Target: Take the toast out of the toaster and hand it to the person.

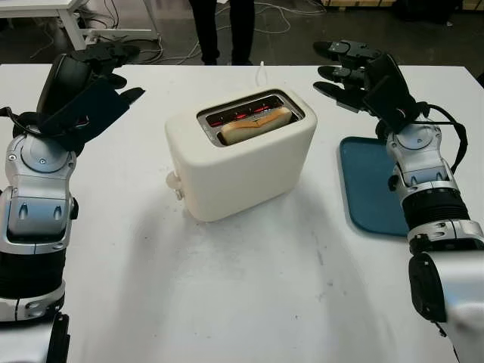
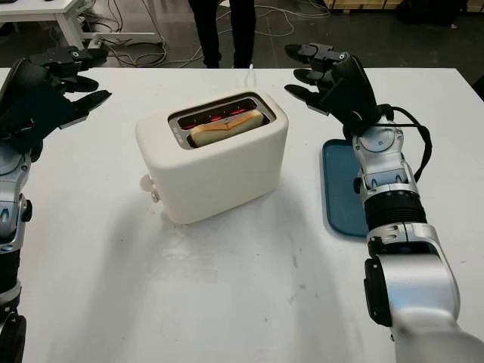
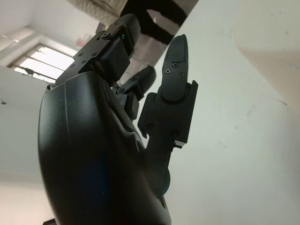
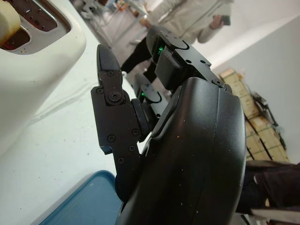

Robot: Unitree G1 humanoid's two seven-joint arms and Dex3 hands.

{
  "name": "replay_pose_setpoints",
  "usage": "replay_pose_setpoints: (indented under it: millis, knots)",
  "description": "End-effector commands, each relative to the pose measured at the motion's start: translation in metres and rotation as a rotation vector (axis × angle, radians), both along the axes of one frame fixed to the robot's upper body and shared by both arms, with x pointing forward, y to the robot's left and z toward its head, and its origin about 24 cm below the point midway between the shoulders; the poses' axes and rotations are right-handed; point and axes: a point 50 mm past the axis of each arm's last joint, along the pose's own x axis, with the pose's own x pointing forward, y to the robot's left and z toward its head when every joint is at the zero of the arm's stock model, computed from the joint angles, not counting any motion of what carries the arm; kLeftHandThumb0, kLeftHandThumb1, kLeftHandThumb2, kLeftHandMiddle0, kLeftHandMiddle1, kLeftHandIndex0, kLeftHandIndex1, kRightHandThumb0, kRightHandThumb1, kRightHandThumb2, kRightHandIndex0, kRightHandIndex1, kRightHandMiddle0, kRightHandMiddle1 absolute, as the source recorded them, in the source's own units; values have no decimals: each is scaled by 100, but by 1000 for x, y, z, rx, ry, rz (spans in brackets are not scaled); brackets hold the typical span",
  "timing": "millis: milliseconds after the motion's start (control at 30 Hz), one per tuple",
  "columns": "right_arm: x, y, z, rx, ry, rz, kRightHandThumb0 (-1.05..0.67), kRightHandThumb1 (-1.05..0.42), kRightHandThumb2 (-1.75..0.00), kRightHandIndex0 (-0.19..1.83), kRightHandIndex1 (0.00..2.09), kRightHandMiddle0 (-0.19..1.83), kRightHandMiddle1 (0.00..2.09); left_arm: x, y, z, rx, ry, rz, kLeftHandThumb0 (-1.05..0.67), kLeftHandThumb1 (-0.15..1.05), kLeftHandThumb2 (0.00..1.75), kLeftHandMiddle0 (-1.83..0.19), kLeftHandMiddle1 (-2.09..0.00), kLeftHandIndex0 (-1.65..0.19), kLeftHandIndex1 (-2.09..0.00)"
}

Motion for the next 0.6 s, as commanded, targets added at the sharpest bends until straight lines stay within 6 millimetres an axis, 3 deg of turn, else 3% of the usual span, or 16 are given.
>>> replay_pose_setpoints:
  millis: [0,567]
  knots:
    - [-1,1,-1,7,-7,7,-31,-92,-11,68,1,64,0,-1,3,0,9,-3,11,-35,92,18,-40,-71,-64,-2]
    - [-2,2,0,7,-10,7,-29,-92,-12,68,0,64,0,-1,2,0,11,-5,3,-32,92,18,-40,-71,-65,-2]
